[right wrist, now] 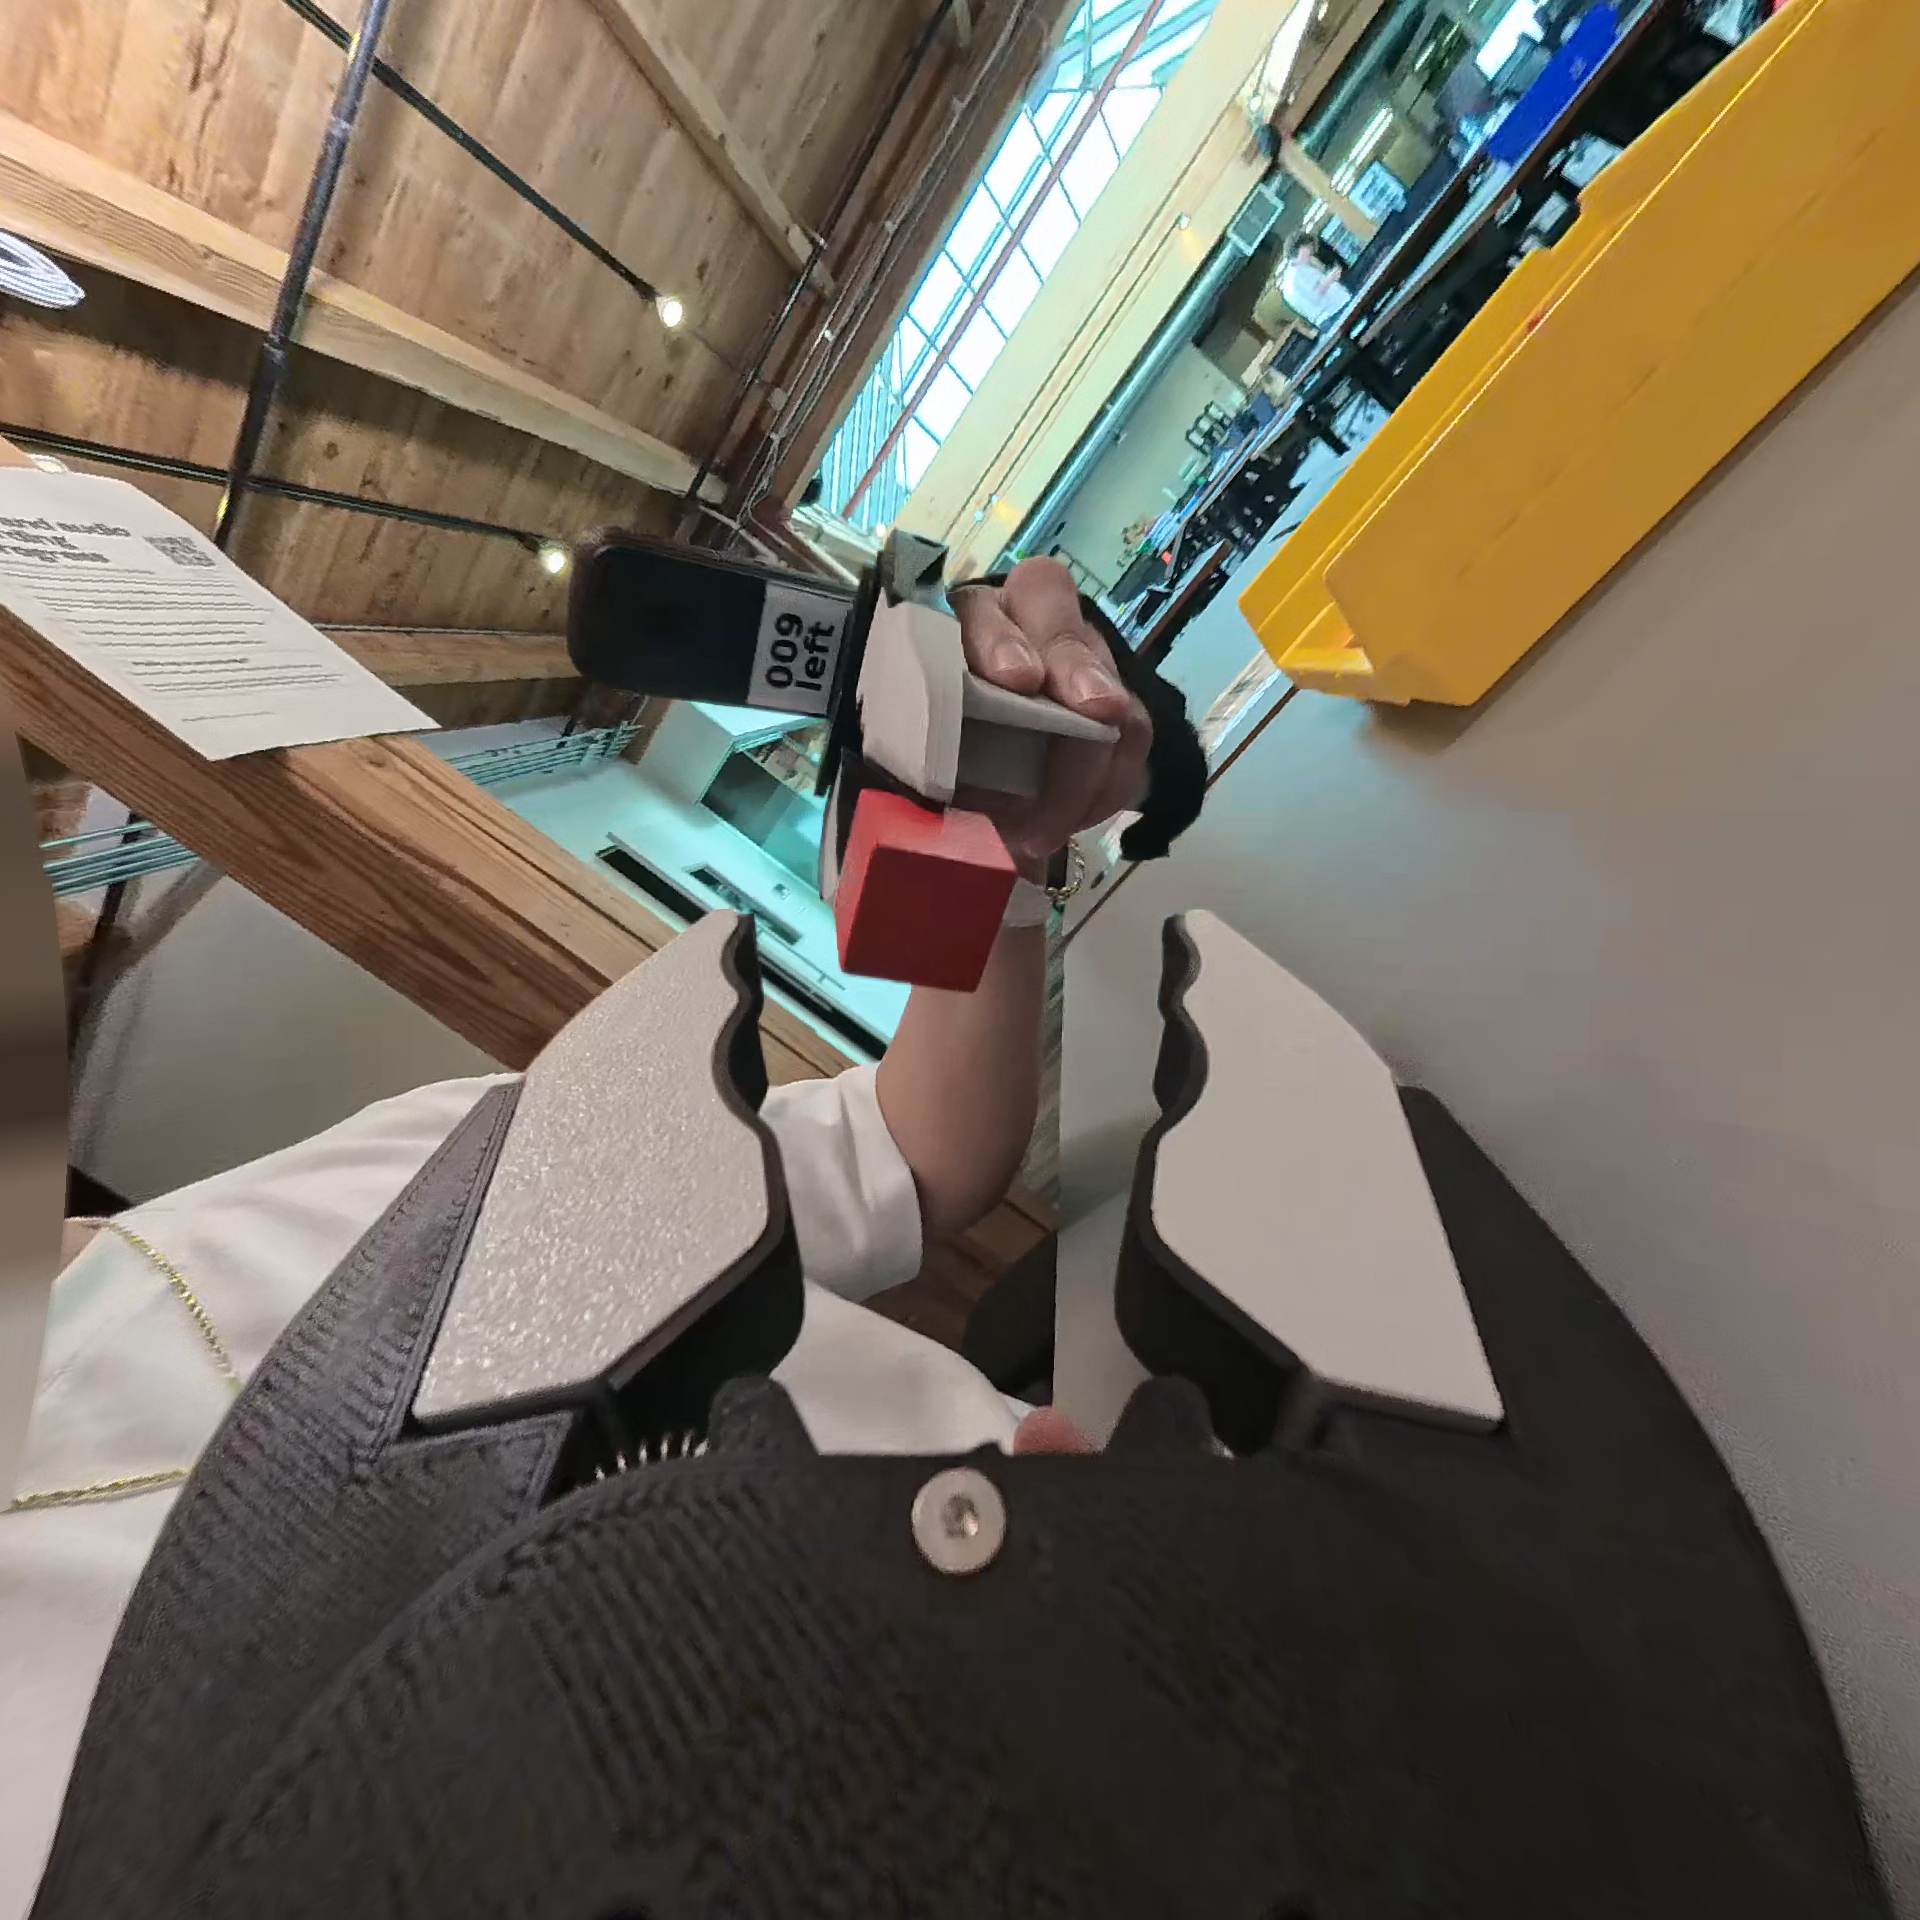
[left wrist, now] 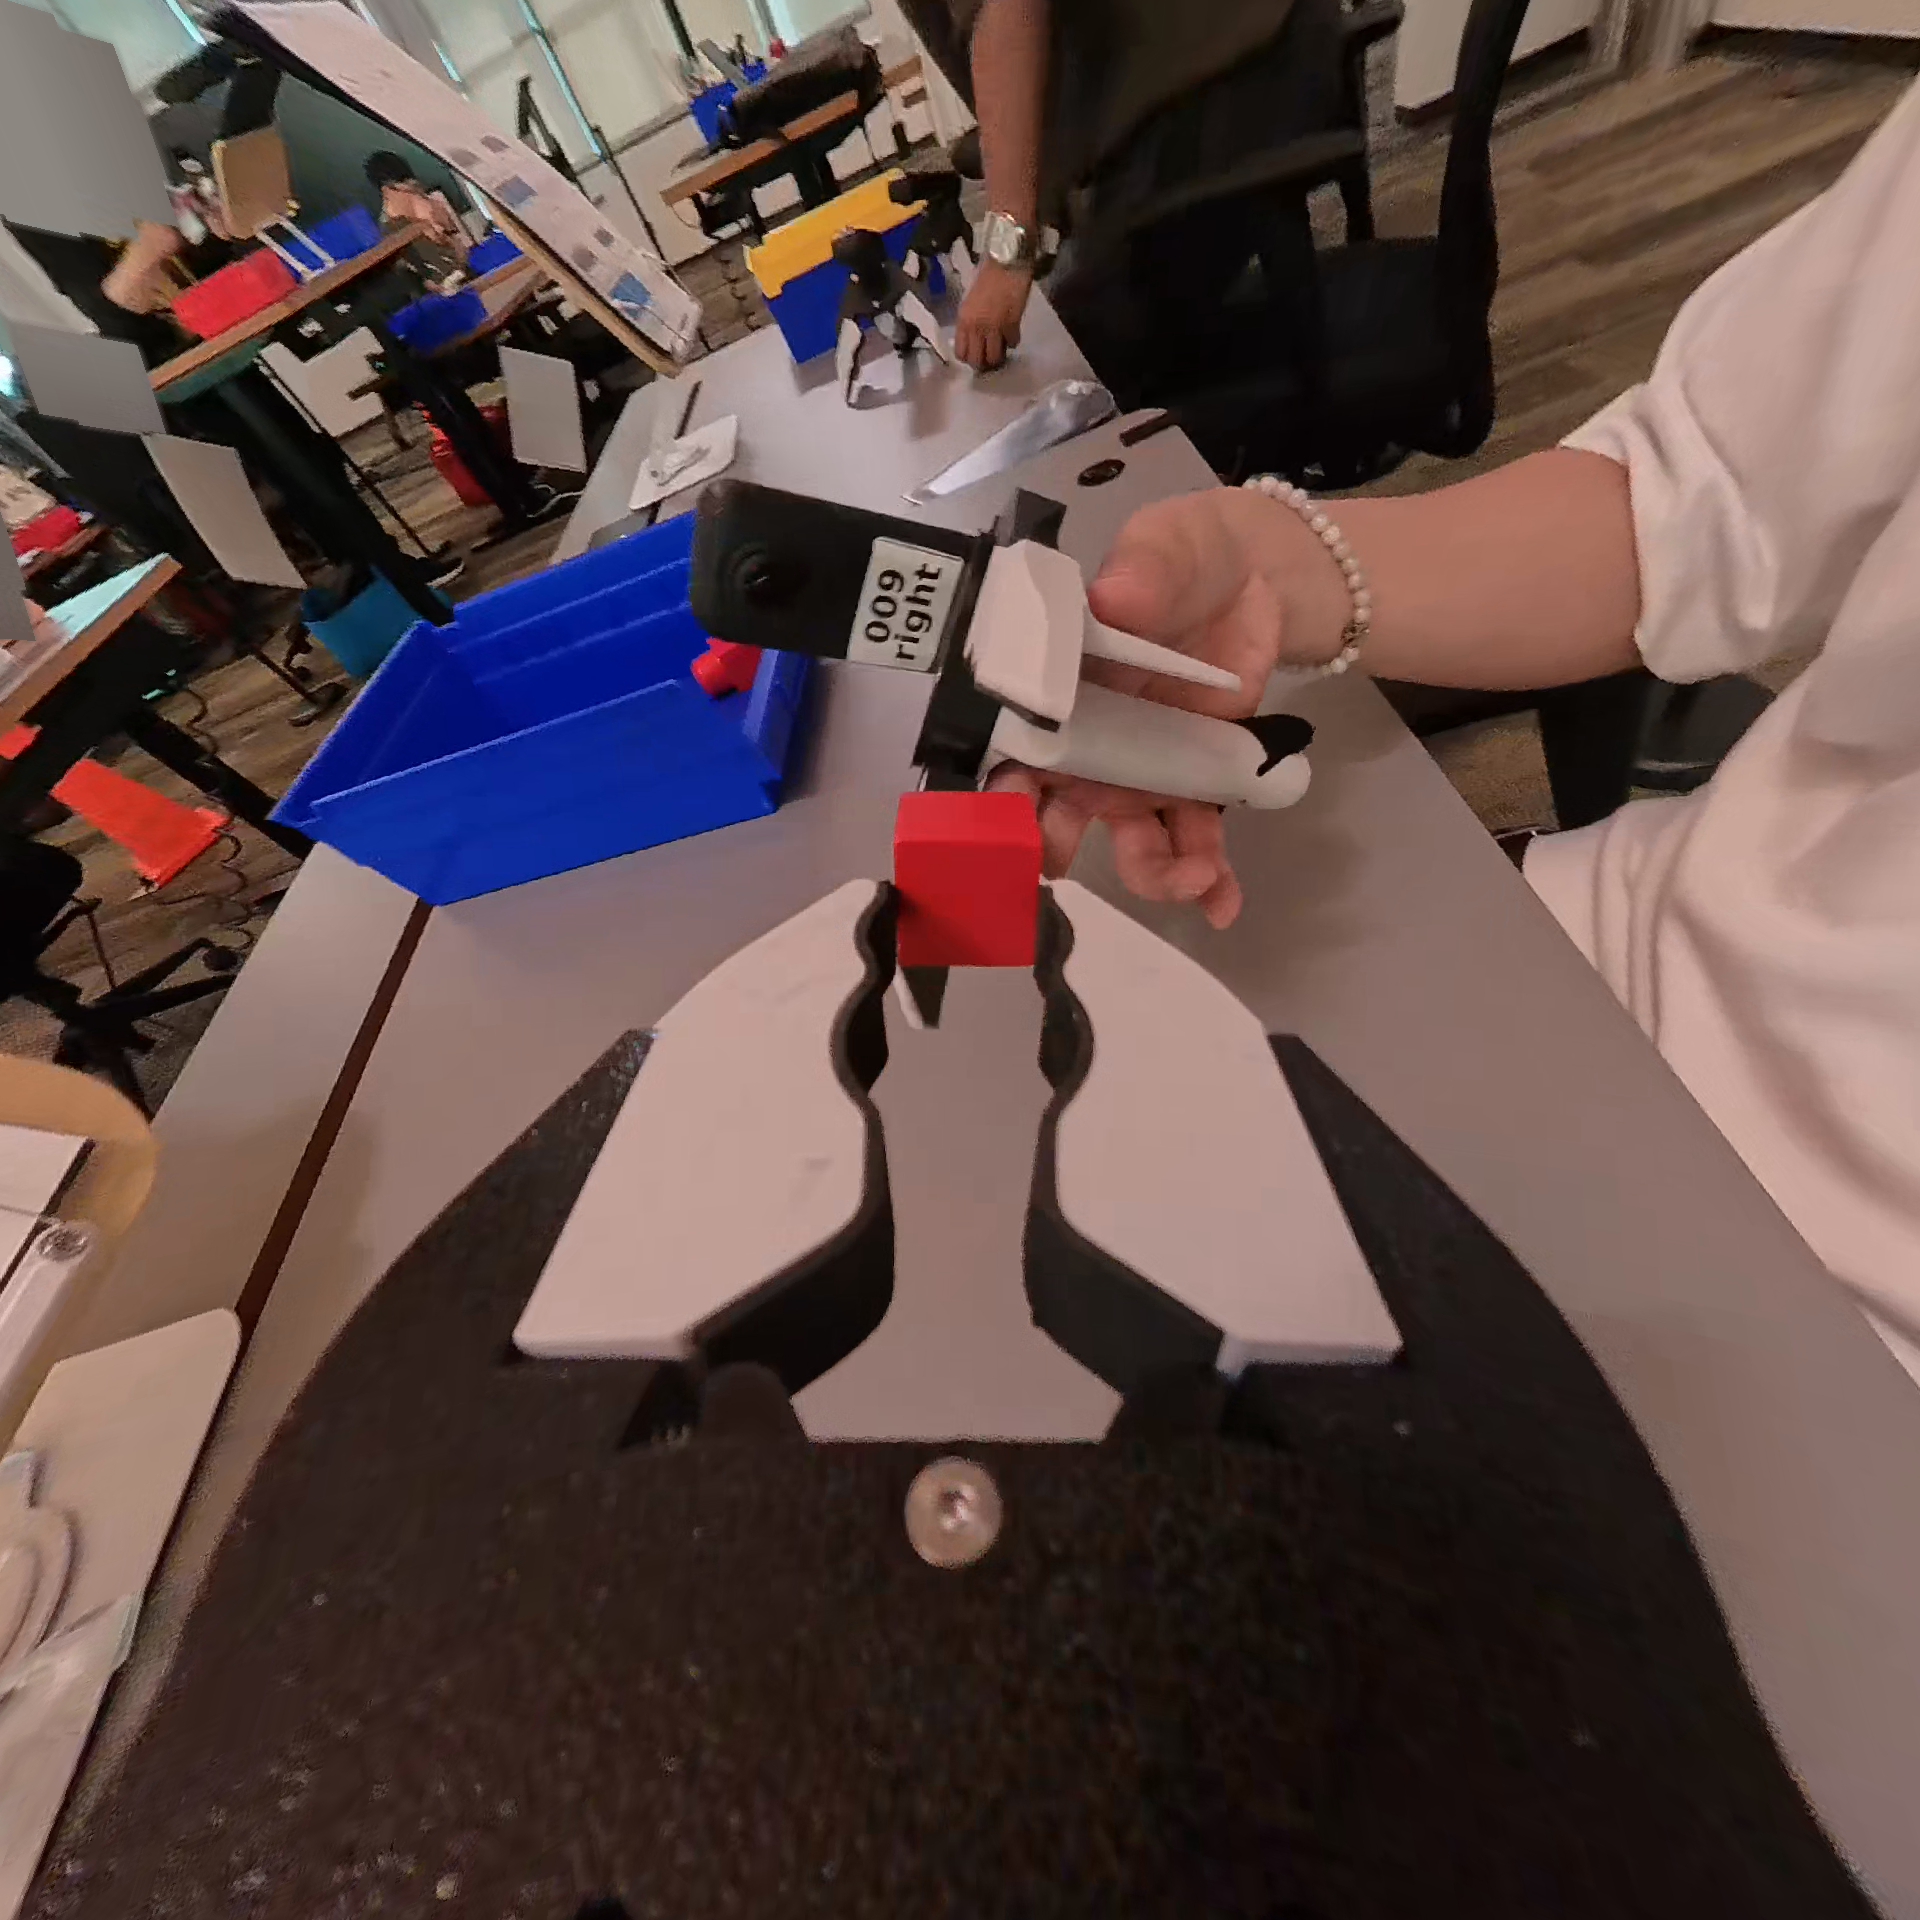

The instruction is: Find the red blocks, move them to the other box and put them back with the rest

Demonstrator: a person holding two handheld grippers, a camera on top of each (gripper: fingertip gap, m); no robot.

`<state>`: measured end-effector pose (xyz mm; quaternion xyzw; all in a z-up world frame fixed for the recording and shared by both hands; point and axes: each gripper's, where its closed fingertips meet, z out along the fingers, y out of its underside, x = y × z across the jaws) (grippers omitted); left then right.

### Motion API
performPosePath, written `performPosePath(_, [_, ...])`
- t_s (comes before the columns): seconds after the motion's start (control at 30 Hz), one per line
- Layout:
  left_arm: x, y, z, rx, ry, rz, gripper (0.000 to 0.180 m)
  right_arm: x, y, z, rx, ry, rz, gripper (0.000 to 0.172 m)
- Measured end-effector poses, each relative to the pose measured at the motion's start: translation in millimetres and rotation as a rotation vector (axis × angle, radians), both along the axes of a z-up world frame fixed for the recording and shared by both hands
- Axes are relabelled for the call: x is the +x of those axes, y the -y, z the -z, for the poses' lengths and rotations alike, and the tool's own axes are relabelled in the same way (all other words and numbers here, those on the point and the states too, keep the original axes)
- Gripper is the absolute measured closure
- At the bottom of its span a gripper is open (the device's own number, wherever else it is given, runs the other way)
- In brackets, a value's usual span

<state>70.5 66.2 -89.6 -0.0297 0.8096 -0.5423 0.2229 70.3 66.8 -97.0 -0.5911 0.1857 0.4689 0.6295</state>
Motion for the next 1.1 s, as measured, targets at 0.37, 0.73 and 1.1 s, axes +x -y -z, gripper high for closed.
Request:
performPosePath(0.37, [3.9,13.8,18.4,0.040,0.047,-0.017,0.155,-6.4,-4.4,4.2,-0.017,-0.047,-0.063,0.142])
performPosePath(0.73, [39.9,-34.5,7.9,-0.319,0.083,-0.361,0.131,76.3,52.4,0.3,-0.204,0.207,0.306,0.142])
performPosePath(1.1, [59.3,-62.7,27.9,-0.469,-0.014,-0.545,0.144,342.6,251.5,30.0,-1.194,0.509,0.918,0.142])
